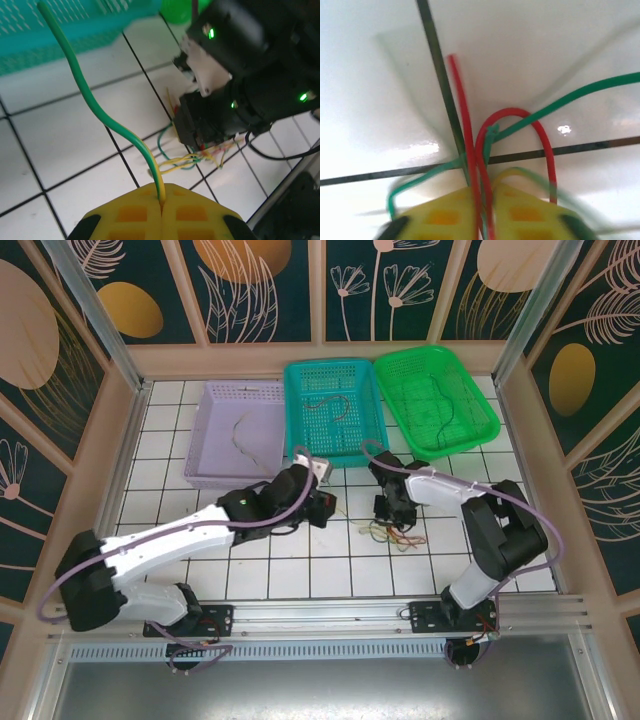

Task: Untangle the cables

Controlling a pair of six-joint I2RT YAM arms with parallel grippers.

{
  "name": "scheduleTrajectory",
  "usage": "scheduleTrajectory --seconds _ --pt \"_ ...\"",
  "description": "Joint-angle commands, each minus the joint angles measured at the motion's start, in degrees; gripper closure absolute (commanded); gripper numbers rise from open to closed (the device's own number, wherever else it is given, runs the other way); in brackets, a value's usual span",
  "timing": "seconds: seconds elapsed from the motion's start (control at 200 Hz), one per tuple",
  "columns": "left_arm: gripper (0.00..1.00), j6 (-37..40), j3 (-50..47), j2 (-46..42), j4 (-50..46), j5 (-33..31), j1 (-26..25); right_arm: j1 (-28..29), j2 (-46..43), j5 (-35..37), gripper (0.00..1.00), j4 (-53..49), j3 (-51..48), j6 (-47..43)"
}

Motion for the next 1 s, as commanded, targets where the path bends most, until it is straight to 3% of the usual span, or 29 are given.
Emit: scheduleTrajectory --seconds 0.0,0.175,0.305,0.465,0.551,0.756,0.906,0.996 --pt "1.00 -1.11 1.75 -4.86 -5.04 -10.97 -0.25 -4.08 2.31 8.02 1.00 0.39 -4.44 2.46" --pt "1.00 -2.80 3.67 -9.94 -13.83 -24.97 -0.23 -13.28 -4.80 11.59 1.00 -1.55 -2.84 4.40" --pt "1.00 -9.41 5.47 -12.44 -25.28 -38.45 -0.18 -22.34 -9.06 8.17 1.00 -0.46 -3.31 4.65" --pt "1.00 -17.14 8.18 -16.02 -38.09 -51.33 -0.02 -29.55 -8.31 6.95 1.00 -0.14 -3.85 4.47" --pt "1.00 -17.17 8.70 -16.75 -39.24 -53.12 0.42 -31.84 -8.41 4.44 1.00 1.07 -4.44 4.34" --pt "1.00 -13.98 7.84 -16.83 -33.17 -50.72 0.56 -31.32 -8.15 3.65 1.00 1.91 -4.66 5.04" --pt "1.00 -24.59 13.05 -13.91 -49.10 -58.22 2.52 -31.62 -8.07 7.35 1.00 2.10 -6.48 5.17" --pt "1.00 -26.23 14.31 -15.22 -53.30 -61.77 5.82 -32.96 -8.05 10.52 1.00 1.78 -7.14 5.21"
